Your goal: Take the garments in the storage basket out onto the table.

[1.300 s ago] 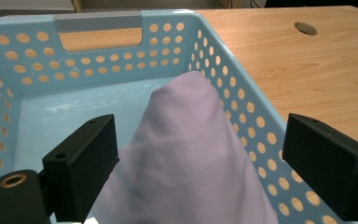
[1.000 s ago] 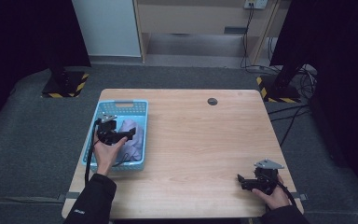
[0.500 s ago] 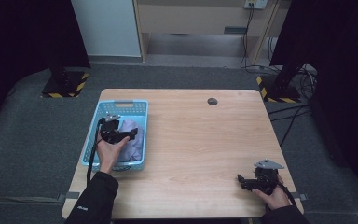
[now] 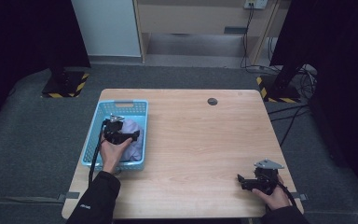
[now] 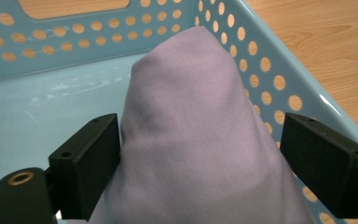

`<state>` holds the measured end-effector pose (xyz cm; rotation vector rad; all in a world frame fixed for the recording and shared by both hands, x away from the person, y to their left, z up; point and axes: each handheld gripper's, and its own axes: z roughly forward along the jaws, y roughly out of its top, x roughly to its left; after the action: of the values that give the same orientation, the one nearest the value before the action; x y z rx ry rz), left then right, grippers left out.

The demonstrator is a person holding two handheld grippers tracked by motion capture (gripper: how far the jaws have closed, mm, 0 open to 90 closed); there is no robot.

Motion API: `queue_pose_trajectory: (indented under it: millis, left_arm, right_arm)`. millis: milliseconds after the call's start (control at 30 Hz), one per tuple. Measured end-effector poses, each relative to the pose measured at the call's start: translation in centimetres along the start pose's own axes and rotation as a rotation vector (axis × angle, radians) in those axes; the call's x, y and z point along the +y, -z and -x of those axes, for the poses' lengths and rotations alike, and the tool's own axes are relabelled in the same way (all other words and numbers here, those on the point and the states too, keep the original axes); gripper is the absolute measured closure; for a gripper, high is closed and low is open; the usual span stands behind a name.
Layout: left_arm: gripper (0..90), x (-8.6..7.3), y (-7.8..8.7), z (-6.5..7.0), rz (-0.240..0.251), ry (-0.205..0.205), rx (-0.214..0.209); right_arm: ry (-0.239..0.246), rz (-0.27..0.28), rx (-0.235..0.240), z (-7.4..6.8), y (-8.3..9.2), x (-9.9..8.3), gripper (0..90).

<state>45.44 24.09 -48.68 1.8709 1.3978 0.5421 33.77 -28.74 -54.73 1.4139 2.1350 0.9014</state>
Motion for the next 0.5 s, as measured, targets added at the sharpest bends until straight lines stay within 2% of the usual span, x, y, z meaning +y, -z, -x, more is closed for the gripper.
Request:
queue_pose_trajectory:
  millis: [400,467,500]
  left_arm:
    - [18.0,-0.85,-0.68,0.12,0.0,-0.023,0.056]
    - [20.2,-0.9,-0.69,0.24,0.0,-0.029,0.068]
    - [25.3,-0.95,-0.69,0.28,0.001,-0.034,0.075]
  right_arm:
    - [0.002,0.0,0.0,0.01,0.0,0.0,0.4]
    - [0.0,0.0,0.0,0.0,0.0,0.0,0.4]
    - [0.0,0.0,0.0,0.0,0.0,0.0,0.4]
